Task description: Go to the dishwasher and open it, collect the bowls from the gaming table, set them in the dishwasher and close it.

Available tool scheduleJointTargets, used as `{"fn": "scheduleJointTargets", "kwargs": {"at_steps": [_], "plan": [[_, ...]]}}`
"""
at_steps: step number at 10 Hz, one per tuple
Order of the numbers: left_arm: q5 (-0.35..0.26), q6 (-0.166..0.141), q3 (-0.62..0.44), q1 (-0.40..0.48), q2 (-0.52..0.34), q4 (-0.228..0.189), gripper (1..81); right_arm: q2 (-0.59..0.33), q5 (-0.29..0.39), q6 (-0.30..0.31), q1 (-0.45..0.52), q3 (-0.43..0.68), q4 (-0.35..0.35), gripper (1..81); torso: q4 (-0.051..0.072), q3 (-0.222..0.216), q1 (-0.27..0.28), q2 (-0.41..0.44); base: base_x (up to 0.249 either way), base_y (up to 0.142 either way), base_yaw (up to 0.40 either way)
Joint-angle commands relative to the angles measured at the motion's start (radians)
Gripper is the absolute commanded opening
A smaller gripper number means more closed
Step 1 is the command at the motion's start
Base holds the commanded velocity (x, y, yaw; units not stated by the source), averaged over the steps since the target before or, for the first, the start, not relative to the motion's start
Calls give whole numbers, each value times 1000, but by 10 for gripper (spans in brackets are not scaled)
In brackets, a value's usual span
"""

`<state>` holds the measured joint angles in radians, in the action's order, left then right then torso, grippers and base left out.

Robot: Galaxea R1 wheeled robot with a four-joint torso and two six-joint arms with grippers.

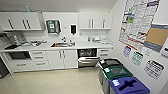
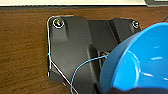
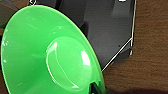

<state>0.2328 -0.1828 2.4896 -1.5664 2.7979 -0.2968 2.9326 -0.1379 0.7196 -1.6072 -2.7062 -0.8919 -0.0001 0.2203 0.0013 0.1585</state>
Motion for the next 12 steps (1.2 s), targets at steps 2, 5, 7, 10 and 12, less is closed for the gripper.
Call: {"fn": "scheduleJointTargets", "kwargs": {"at_steps": [2, 5, 7, 10, 12], "plan": [[-38, 3, -3, 33, -17, -12, 10, 3, 7, 0, 31, 3, -15, 10, 0, 0, 0, 0, 132, 0, 0], [-38, 2, -3, 35, -17, -12, 10, 4, 9, 1, 31, 3, -15, 10, 0, 0, 0, 0, 130, 0, 0], [-36, 2, -4, 35, -18, -13, 10, 4, 9, 0, 32, 3, -15, 10, 0, 0, 0, 0, 130, 0, 0], [-36, 2, -4, 33, -20, -13, 10, 4, 15, 1, 32, 3, -15, 10, 0, 0, 0, 0, 130, 0, 0], [-36, 2, -4, 35, -20, -13, 10, 4, 15, 0, 32, 3, -15, 10, 0, 0, 0, 0, 130, 0, 0]]}}
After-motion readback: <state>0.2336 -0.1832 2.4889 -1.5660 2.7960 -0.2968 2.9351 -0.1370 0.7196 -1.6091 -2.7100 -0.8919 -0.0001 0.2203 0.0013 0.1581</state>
